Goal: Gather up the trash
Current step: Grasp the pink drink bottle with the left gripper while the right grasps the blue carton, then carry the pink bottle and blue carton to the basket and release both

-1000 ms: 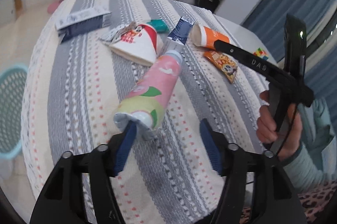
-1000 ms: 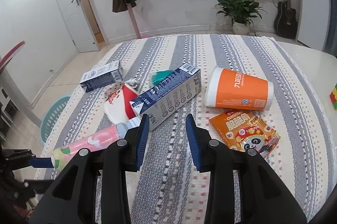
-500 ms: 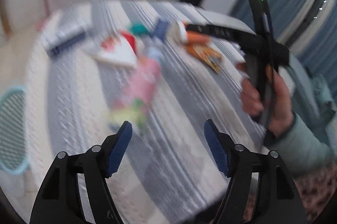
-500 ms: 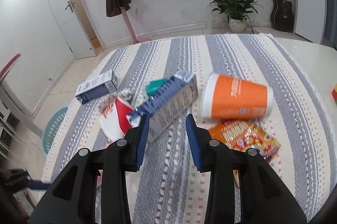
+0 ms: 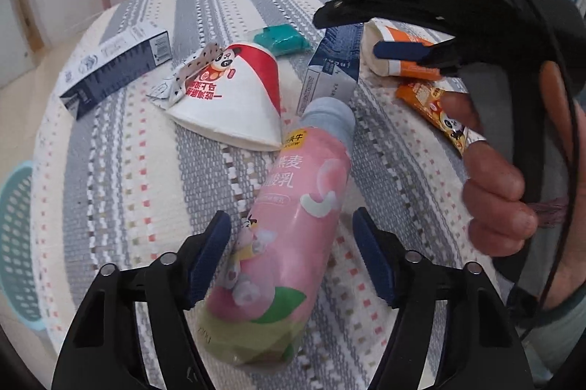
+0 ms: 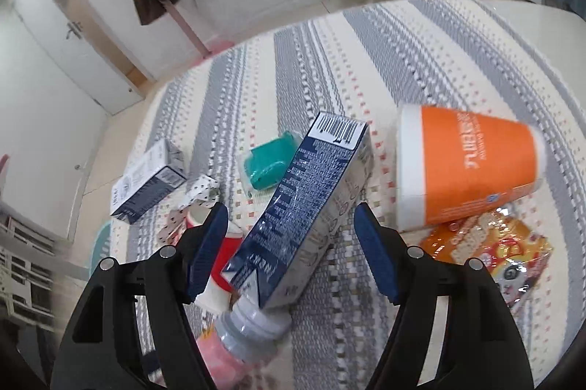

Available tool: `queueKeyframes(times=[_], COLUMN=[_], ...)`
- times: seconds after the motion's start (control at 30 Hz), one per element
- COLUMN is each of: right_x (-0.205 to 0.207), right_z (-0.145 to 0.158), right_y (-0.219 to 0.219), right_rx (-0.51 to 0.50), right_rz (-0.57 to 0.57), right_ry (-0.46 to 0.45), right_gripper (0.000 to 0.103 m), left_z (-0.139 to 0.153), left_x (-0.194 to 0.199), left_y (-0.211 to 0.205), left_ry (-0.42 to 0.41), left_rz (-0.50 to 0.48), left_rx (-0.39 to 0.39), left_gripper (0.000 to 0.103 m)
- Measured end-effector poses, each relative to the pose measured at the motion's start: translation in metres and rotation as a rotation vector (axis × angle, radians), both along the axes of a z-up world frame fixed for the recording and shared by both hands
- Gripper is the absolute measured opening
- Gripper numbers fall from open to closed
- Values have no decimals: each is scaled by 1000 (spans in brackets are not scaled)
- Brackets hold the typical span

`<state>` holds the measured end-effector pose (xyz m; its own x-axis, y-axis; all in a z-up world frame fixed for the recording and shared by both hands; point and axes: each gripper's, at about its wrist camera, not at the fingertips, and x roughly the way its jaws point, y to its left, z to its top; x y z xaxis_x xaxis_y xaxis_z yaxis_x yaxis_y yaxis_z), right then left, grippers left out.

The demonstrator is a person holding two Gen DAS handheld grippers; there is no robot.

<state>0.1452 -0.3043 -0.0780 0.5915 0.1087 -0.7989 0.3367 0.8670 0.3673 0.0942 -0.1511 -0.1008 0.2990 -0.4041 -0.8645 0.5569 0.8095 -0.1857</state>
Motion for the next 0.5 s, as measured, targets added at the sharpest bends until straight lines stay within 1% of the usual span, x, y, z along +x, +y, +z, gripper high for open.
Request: queueKeyframes(times=[0.07,0.13,0.2,0.23,0.3,0.37,0.4,0.43,0.5], right_x=[6,11,16,18,21,22,22,21,16], right_z=[-6,-13,-20,-23,-28,-30,-28,-27,-23], right_y=[4,5,8,10,13,18,20,21,20], right_rx=[-15,-1,-12,-26,-31,-52,-75,-89,-88], right_rz=[-13,-16,-22,-30,-32,-12,-1,10,19], right_ry=[35,64,98,119,140,162,170,174,168], right_gripper=[68,67,67,66,62,42,34,32,32], left_z=[-3,-8,-10,-10,-9,-8,-7,-7,-3], left_x=[1,-1,-4,-5,-6,-13,-16,-19,-28], left_y=[-2,-6,-9,-11,-11,-12,-12,-12,-11], left_ry=[4,-3,-7,-5,1,-15,-23,-30,-37], left_rz=[2,-2,-5,-3,4,10,10,11,10], left_rx=[1,16,21,15,-5,-7,-5,-12,-38], left_gripper=[60,58,54,53,51,50,49,49,47])
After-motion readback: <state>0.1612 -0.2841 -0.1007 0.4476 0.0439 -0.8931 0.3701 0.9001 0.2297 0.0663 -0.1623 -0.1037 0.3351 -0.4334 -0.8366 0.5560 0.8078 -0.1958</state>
